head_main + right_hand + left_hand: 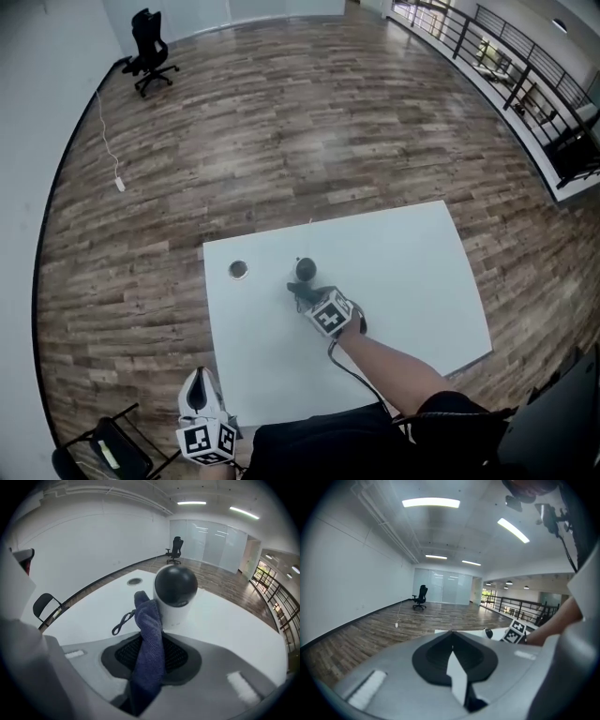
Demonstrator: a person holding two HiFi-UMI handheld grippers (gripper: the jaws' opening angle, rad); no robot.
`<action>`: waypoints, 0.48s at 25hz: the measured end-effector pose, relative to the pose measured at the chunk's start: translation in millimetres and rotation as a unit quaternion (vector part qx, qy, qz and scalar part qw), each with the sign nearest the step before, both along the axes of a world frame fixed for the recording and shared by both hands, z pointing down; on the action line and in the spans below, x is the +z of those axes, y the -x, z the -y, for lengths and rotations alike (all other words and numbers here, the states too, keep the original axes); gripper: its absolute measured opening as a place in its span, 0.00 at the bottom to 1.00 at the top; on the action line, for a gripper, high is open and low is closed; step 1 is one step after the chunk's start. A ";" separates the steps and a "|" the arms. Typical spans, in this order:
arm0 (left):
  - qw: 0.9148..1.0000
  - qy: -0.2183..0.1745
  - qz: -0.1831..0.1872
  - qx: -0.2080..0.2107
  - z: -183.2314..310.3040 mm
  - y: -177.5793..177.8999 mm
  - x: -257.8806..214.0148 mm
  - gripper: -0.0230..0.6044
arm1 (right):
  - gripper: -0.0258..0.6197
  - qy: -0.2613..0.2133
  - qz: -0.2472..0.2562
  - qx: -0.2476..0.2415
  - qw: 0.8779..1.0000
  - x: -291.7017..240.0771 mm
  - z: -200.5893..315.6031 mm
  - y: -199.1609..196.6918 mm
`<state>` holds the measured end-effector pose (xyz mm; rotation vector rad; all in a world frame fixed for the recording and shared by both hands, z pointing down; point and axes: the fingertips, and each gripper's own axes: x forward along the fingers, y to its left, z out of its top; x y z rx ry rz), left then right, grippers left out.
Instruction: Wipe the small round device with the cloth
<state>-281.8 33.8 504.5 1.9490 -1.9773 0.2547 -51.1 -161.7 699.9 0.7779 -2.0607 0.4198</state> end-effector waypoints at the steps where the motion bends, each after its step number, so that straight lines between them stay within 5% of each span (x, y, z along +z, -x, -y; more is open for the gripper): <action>1: 1.000 0.000 0.003 -0.001 -0.8 1.3 -1.3 0.05 | 0.20 0.002 -0.001 0.004 1.000 4.6 -3.3 -3.8; 7: 1.000 -0.015 0.002 0.000 13.2 -0.6 -3.5 0.05 | 0.20 -0.020 0.030 0.032 0.999 -10.3 -1.8 -22.0; 12: 0.999 -0.030 -0.010 0.041 40.1 -34.2 -3.2 0.05 | 0.20 -0.052 0.068 0.068 0.994 -46.9 -1.5 -48.8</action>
